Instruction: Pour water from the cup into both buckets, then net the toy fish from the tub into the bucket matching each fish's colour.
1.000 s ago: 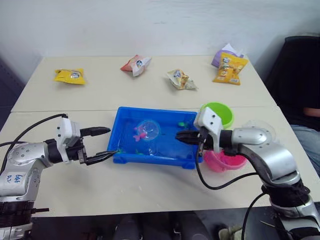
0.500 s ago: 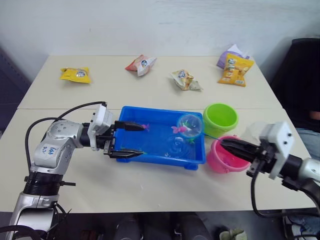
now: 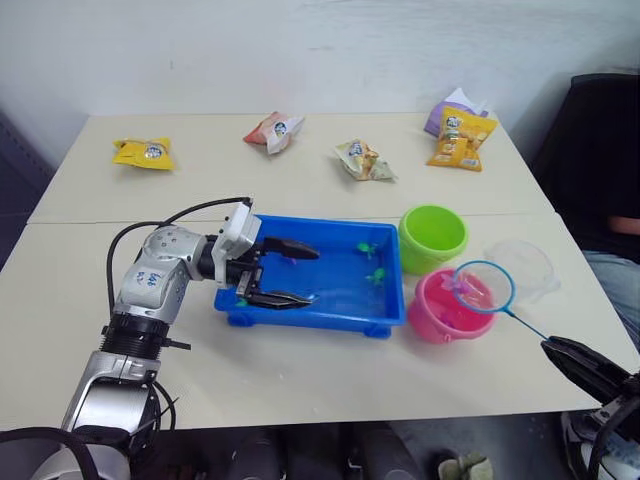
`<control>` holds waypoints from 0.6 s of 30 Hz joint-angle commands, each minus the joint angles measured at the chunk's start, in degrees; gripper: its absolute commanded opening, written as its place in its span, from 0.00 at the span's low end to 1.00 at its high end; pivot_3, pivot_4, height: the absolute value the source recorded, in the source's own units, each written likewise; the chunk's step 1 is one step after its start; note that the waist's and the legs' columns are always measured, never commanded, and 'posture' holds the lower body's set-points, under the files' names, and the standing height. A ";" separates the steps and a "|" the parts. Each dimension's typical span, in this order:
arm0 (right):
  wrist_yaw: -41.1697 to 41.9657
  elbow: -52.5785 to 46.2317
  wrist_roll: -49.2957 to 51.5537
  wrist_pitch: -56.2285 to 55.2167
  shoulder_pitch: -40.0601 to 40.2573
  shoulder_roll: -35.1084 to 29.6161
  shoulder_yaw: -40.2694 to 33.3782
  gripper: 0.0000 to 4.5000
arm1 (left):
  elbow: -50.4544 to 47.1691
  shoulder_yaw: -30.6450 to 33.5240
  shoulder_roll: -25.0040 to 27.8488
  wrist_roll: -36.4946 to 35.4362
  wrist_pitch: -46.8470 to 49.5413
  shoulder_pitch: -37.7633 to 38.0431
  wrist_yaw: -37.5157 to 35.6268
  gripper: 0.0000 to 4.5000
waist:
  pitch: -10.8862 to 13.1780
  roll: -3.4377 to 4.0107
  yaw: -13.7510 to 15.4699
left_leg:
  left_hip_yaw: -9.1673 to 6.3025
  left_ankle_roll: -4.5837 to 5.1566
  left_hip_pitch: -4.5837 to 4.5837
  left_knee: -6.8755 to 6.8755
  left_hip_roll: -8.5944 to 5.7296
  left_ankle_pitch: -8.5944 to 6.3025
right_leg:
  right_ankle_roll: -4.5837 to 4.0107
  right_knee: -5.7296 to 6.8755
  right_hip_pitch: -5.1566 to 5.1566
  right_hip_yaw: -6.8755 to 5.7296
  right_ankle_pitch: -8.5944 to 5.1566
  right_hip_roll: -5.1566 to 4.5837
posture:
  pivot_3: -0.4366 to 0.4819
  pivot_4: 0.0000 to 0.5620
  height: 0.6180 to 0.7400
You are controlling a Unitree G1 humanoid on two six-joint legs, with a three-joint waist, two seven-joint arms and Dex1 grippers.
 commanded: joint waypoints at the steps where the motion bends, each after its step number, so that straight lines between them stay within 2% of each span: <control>1: 0.20 3.14 -10.28 -13.59 3.31 3.17 2.51 0.00 | -0.28 0.12 -0.32 0.17 -0.60 -0.91 -0.98 0.98 | 0.00 0.00 0.15 | -0.01 0.00 0.02 0.01 0.00 0.00 | 0.01 0.01 0.00 0.00 0.01 0.01 | 0.48 0.27 0.99; 4: -1.21 5.17 -14.72 -20.20 2.82 4.37 4.02 0.00 | -0.06 0.24 -0.24 0.34 -0.46 -0.94 -1.19 0.98 | -0.01 0.01 0.37 | -0.03 -0.02 -0.02 -0.01 -0.03 0.01 | 0.00 0.00 -0.03 -0.02 0.01 0.00 | 0.48 0.27 0.99; 10: -4.35 11.38 -30.86 -39.41 1.94 4.74 10.46 0.00 | -1.05 0.50 -0.18 0.19 0.07 -0.24 -0.78 0.98 | -0.01 0.02 0.30 | -0.02 -0.02 0.00 0.02 -0.04 0.01 | 0.01 0.01 -0.02 -0.01 0.01 0.01 | 0.48 0.27 0.99; 18: -10.79 16.96 -45.11 -57.98 -0.40 3.30 13.35 0.00 | -1.80 0.62 -0.44 0.09 0.39 0.15 0.10 0.98 | -0.01 0.03 0.33 | -0.01 -0.10 0.02 0.02 -0.03 0.05 | 0.00 0.05 -0.03 0.00 0.01 0.01 | 0.48 0.27 0.99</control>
